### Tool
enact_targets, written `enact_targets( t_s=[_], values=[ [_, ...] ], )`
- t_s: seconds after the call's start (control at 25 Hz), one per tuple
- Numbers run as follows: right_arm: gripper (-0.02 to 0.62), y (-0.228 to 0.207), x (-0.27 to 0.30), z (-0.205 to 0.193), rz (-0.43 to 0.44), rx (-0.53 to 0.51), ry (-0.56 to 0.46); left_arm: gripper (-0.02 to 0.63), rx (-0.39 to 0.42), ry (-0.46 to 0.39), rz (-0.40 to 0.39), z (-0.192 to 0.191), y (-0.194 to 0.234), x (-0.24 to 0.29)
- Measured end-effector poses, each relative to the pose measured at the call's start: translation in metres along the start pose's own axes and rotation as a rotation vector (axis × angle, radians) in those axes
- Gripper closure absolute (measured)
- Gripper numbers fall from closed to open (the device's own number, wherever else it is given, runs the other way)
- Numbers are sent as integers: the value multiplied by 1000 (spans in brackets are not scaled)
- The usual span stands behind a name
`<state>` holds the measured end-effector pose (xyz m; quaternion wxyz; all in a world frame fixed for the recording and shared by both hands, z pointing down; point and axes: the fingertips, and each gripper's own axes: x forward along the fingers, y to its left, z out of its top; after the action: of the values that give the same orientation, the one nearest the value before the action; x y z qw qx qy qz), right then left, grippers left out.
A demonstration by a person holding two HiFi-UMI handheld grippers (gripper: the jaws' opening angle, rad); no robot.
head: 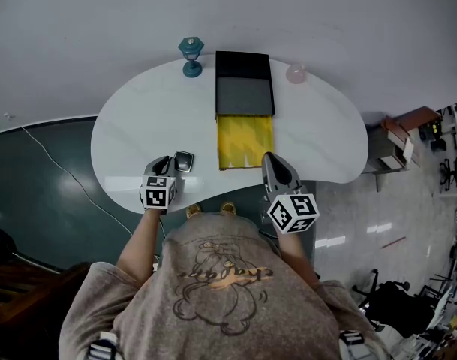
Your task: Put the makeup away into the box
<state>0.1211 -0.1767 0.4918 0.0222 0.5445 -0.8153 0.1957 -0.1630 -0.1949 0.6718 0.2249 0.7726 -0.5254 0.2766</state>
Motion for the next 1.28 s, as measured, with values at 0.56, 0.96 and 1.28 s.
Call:
enact_targets(
  t_s=[0.56, 0.96, 1.28],
  values=[
    [591, 0, -6, 0, -4, -4, -7, 256, -45, -7, -105, 4, -33, 4],
    [592, -11, -15, 0, -34, 1, -9, 206, 56, 50, -105, -2, -50, 20],
    [591, -22, -26, 0, -66, 8, -16, 208, 67, 80, -44, -7, -48, 29]
  ],
)
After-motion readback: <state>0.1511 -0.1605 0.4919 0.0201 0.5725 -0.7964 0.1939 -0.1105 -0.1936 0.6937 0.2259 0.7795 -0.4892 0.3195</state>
